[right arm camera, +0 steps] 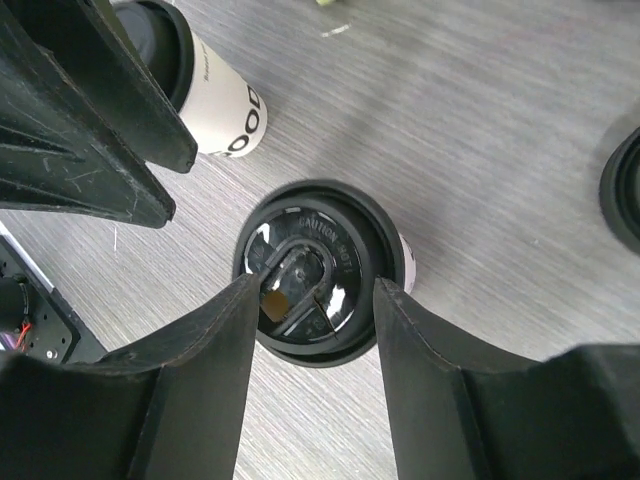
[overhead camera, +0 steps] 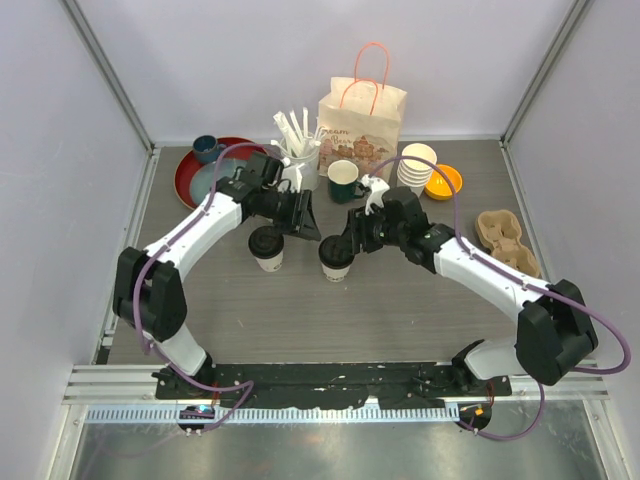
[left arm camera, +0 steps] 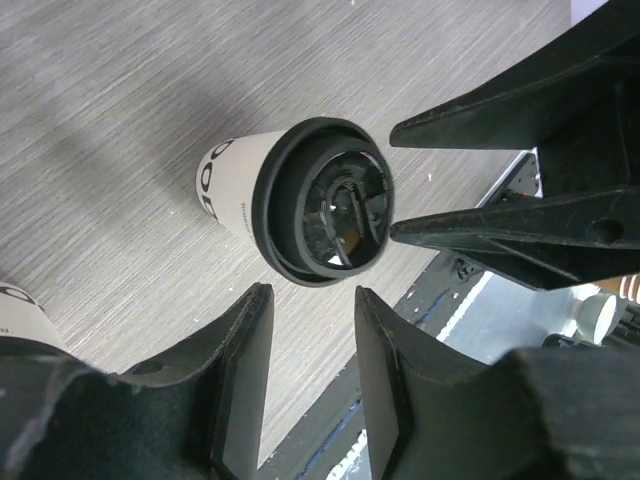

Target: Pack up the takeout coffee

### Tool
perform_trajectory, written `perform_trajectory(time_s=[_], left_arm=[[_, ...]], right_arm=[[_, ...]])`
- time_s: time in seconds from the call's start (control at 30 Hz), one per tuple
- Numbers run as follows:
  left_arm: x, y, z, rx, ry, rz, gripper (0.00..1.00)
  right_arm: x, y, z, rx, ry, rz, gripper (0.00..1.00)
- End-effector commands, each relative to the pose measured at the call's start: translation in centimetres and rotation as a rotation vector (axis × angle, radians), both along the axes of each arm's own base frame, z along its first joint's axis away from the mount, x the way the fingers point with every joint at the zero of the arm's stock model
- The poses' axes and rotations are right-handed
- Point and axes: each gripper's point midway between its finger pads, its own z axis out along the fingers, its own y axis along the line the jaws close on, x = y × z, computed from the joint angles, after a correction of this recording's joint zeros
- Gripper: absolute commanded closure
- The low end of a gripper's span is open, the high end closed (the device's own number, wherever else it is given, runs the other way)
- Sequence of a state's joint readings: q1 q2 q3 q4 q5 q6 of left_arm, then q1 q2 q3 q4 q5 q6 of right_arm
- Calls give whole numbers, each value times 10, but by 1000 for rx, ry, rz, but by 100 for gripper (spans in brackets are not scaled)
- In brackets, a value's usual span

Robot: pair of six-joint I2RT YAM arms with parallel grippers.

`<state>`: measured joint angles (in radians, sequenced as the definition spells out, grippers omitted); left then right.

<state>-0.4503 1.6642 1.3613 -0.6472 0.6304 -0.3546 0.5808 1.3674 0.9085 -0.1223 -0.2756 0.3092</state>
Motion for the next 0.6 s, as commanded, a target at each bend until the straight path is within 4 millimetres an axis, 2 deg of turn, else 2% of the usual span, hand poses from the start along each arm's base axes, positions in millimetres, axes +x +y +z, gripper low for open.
perform_trajectory(time_s=[0.0,0.07,0.13,0.17,0.2,0.33,0.43,0.5,0.57], left_arm=[[0,10,31,31,-137,-85,56],[-3,20,30,83,-162,-113,52],[-3,29,33,133,-201,-127,51],[-3,34,31,162,-231,-155,49],[-9,42,29,198,-222,-168,49],[-3,74,22,378,-300,-174,49],[-2,78,15,391,-326,-165,48],[-1,74,12,377,-325,-156,48],[8,72,11,376,-344,-136,48]], right_arm=[[7,4,31,-40,-97,74,44],[9,3,32,-60,-96,80,43],[6,3,31,-91,-94,119,35],[4,3,33,-97,-105,141,35],[-3,7,39,-99,-126,210,35],[-36,20,53,-116,-259,452,34],[-54,28,47,-94,-335,591,36],[-53,30,41,-97,-370,608,39],[-42,28,34,-145,-397,596,45]])
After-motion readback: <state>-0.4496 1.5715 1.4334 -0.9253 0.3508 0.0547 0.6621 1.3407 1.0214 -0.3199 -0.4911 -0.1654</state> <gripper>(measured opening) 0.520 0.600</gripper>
